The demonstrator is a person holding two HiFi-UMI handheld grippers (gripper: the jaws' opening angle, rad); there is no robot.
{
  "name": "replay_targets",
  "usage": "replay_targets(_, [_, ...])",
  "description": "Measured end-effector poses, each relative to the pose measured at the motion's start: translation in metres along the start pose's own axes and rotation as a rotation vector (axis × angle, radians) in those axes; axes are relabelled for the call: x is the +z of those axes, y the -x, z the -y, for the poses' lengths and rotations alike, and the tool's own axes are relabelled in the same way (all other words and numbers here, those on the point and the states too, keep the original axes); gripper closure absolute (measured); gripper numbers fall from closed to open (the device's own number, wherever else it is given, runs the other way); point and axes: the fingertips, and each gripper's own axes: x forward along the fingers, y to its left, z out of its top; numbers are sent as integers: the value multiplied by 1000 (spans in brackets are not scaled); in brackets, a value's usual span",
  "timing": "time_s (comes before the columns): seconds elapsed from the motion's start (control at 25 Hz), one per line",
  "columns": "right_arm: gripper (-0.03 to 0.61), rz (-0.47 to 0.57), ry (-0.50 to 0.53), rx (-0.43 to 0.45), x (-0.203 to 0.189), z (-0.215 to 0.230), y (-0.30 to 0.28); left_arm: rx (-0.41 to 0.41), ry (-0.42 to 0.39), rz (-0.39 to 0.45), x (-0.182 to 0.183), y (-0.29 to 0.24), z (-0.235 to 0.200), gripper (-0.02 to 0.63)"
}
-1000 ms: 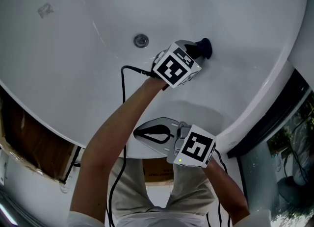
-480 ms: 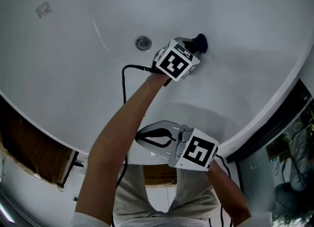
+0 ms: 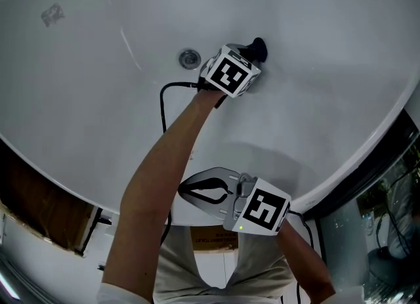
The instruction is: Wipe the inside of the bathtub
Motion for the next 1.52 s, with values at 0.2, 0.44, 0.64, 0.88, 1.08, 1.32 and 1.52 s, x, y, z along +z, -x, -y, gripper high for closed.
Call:
replay_targets(0.2, [572,13,-5,2,-4,3,0,7,8,-14,-5,-6,-14,554])
replay_targets(0.44, [572,7,-13,-20,-9,3,-3,11,26,4,-2,1,-11,554])
replay_targets(0.64, [572,-4,-6,-46,-7,-5,-6,5,11,3,0,22,5,554])
replay_targets(0.88, [572,30,-14,-103,2,-16,-12,11,15,13,-6,56,26,554])
replay_targets(1.08, [572,42,1,-121,16,-32,-9,25,5,51,8,91,38,554])
replay_targets(1.32, [572,44,54,-150,36,-63,1,27,-20,72,21,134,66,554])
replay_targets(1.52, [572,102,77,-186,67,-76,15,23,-21,107,29,167,88,554])
